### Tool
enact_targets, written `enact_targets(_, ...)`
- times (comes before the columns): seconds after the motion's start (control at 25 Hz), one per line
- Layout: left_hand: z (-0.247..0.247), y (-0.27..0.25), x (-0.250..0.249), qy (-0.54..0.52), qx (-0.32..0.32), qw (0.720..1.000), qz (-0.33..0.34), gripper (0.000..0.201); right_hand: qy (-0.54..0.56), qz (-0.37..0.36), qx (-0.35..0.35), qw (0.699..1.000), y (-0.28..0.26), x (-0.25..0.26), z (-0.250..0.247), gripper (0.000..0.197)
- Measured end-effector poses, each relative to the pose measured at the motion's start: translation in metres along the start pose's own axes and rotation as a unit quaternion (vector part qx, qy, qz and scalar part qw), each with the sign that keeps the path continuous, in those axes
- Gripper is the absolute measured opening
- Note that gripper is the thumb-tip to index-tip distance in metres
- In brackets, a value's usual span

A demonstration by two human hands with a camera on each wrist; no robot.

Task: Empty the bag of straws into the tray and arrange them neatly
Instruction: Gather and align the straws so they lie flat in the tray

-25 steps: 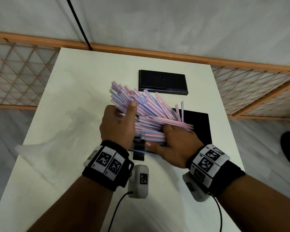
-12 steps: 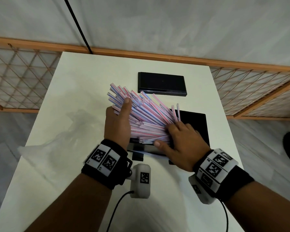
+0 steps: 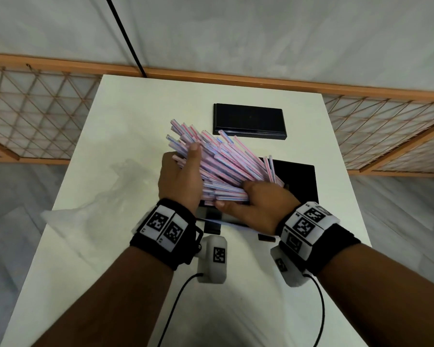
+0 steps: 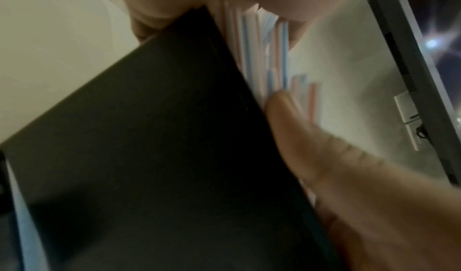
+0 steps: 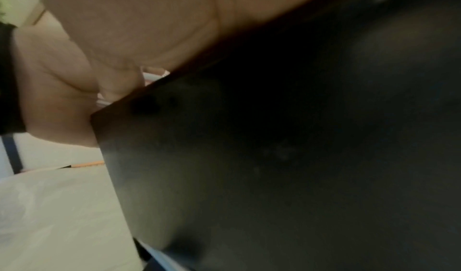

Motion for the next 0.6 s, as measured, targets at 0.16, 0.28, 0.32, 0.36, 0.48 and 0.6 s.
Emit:
enact_targets(0.16, -0.002, -0.001, -0.004, 0.058, -0.016, 0.997, 0.047, 0.044, 0.007, -0.024, -0.078, 0.997, 0.003, 0.006, -0.002, 0.083)
enact_targets(0.28, -0.003, -0.001, -0.003, 0.058, -0.015, 0.997, 0.051, 0.047, 0.007, -0.035, -0.124, 0.992, -0.002, 0.005, -0.005, 0.073)
enact_targets(0.32, -0.004, -0.002, -0.002, 0.046, -0.010, 0.998, 0.041, 0.046, 0.021, -0.039, -0.124, 0.991, -0.006, 0.005, -0.004, 0.067)
enact_targets(0.36, -0.004, -0.001, -0.002, 0.017, -0.005, 0.999, 0.031, 0.045, 0.032, -0.045, -0.133, 0.990, -0.012, 0.003, -0.004, 0.061)
enact_targets(0.48, -0.002, 0.001, -0.004, -0.094, 0.037, 0.995, -0.017, 0.039, 0.042, -0.025, -0.223, 0.974, -0.031, -0.011, -0.010, 0.053)
enact_targets(0.6, 0.002, 0.002, -0.007, -0.116, 0.086, 0.988, -0.050, 0.054, 0.053, 0.072, -0.227, 0.970, -0.031, -0.027, -0.016, 0.054)
Point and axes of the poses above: each hand's wrist, its own y-axis towards the middle knuckle, its own z-axis out of the palm, x = y × z, the point moved 2 cm from there along y, towards the middle knuckle, and after that the axes turned 12 degrees about -z, right-handed, at the moved point
